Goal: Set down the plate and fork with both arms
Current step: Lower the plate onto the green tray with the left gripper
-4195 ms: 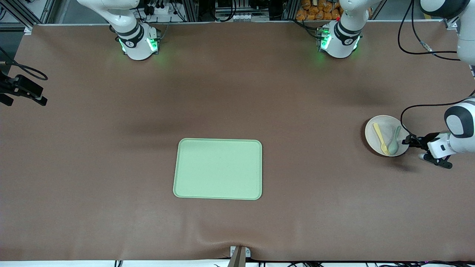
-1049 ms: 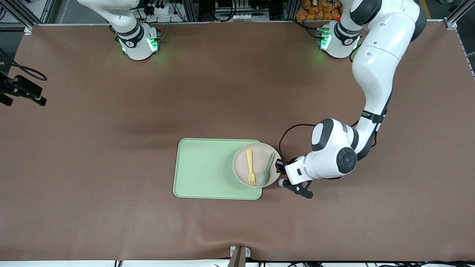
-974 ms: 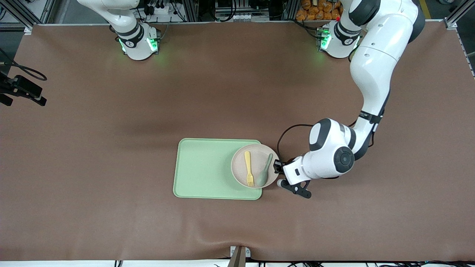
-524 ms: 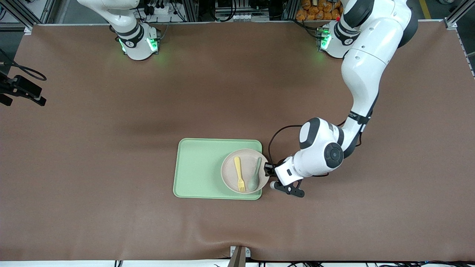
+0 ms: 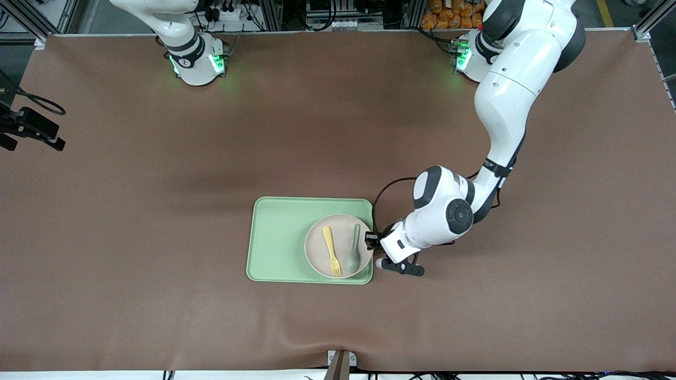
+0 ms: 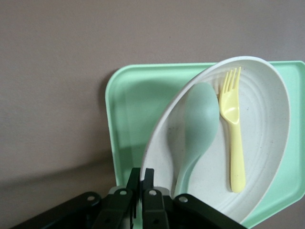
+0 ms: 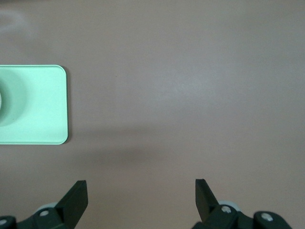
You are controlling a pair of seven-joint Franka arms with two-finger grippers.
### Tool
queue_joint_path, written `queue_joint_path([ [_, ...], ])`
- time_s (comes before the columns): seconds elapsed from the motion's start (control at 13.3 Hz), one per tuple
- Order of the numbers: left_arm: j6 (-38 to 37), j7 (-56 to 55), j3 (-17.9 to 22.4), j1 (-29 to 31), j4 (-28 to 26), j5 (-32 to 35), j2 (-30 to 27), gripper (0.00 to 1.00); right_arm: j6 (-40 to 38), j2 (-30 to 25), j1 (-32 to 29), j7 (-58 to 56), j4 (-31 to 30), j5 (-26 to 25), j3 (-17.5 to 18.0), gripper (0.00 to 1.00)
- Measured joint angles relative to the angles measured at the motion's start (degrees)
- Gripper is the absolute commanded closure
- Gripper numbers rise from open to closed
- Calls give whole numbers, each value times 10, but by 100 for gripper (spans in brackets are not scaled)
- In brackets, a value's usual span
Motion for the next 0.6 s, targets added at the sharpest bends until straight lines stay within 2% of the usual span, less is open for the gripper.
queue_joint_path([
  [0.6,30,-10,2,-16,0,0,22,100,0,0,-5,0,0,0,0,0],
])
